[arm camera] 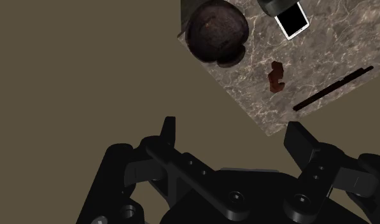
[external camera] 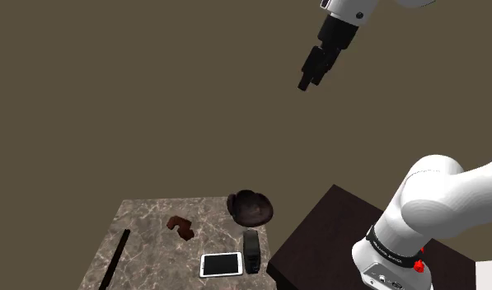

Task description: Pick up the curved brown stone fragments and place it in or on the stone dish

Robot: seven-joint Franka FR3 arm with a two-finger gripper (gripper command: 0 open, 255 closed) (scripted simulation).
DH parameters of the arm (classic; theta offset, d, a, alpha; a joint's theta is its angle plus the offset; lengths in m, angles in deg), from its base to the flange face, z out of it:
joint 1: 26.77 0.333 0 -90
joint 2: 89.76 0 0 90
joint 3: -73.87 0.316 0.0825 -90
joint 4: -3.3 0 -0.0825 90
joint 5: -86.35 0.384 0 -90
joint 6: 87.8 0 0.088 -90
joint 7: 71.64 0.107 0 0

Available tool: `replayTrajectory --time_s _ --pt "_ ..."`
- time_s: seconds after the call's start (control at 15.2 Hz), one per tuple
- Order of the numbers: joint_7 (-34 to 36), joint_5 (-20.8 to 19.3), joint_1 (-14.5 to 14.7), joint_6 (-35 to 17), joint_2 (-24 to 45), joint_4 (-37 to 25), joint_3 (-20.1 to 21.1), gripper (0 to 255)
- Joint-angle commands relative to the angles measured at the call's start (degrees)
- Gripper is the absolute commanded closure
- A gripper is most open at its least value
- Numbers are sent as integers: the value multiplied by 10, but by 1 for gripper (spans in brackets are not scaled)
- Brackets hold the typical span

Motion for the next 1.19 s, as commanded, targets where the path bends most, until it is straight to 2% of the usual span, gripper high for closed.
replayTrajectory --time_s 0.0,0.59,1.12 --pt "0 0 0 0 0 0 0 0" --pt "63 19 16 -164 46 104 90 0" --pt "133 14 17 -318 150 143 179 0"
